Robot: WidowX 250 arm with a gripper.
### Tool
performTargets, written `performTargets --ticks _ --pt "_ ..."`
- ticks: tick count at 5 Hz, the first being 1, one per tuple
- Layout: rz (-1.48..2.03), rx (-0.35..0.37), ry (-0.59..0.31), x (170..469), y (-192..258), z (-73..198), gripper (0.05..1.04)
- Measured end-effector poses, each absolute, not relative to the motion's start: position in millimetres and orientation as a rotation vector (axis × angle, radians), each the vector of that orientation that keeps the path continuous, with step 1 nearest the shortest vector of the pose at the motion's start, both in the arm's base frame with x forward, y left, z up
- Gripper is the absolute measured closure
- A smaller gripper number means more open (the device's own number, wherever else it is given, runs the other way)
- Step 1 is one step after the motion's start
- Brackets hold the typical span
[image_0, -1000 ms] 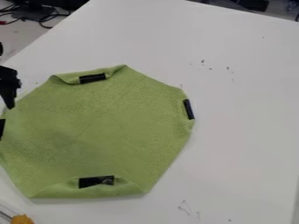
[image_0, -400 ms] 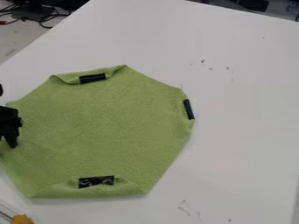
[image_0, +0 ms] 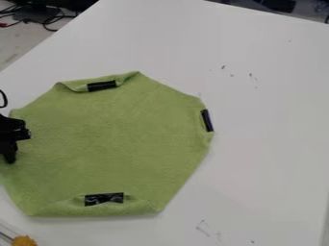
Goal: Folds the cloth from left to right
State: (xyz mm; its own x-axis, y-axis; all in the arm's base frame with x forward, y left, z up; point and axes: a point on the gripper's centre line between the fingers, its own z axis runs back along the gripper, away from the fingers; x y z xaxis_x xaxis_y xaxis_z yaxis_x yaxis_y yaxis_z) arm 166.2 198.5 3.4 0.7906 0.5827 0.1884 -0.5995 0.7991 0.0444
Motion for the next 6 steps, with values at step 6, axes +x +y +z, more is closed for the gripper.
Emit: performTargets --ticks 6 --pt "0.511 0.284 -0.207 225.3 106.8 97.5 1.011"
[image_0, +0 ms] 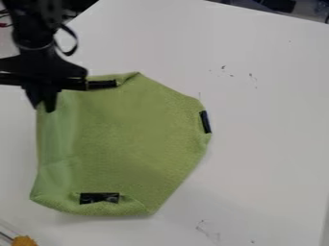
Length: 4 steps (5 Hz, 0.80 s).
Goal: Folds the cloth from left to right
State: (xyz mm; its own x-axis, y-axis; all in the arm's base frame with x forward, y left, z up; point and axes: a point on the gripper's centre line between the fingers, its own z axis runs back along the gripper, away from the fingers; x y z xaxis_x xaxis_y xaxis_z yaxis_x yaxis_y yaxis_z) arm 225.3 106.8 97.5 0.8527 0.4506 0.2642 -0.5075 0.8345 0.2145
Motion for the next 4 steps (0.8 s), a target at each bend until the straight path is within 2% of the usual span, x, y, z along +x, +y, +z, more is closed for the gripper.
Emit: performTargets --ticks 1,2,4 --pt "0.465 0.282 -0.205 234.5 67.0 99.8 1.011" --pt "0.410 0.270 -0.159 243.5 42.9 95.3 1.011" --pt "0.347 0.227 -0.129 255.1 22.0 83.3 1.011"
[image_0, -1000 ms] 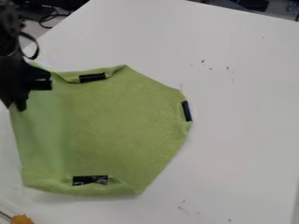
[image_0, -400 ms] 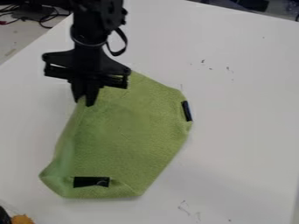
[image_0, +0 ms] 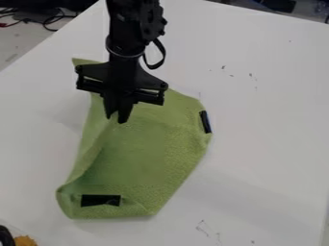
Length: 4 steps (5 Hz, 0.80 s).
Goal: Folds the cloth from left to right
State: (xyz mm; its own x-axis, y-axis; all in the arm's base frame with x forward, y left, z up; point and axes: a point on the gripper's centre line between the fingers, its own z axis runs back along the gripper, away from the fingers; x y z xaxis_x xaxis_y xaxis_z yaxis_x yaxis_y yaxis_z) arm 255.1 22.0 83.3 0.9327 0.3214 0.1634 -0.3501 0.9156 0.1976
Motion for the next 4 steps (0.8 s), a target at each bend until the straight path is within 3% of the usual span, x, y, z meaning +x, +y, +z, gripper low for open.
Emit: performTargets --ticks 2,3,4 --pt "0.345 0.155 -0.115 259.9 -0.2 72.8 0.981" --pt "0.342 0.128 -0.148 263.4 -9.5 70.3 0.803" --pt "0.355 0.137 -0.137 261.2 -8.9 70.2 0.516"
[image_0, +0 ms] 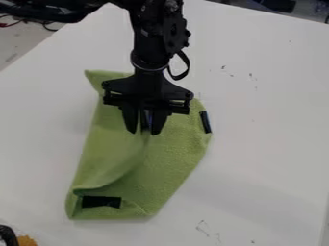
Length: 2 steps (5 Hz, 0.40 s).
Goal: Folds the cloth from left to right
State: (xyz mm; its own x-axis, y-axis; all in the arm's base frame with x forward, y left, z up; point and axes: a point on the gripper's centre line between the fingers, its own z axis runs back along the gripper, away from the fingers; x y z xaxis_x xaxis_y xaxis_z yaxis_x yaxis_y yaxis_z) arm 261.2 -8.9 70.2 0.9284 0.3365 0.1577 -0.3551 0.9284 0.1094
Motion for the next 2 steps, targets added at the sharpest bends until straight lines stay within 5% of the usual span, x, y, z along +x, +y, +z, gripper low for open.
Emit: performTargets --ticks 1,2 --pt "0.339 0.143 -0.141 261.1 -12.5 70.4 0.210" --pt "0.334 0.156 -0.132 259.1 -11.9 70.9 0.070"
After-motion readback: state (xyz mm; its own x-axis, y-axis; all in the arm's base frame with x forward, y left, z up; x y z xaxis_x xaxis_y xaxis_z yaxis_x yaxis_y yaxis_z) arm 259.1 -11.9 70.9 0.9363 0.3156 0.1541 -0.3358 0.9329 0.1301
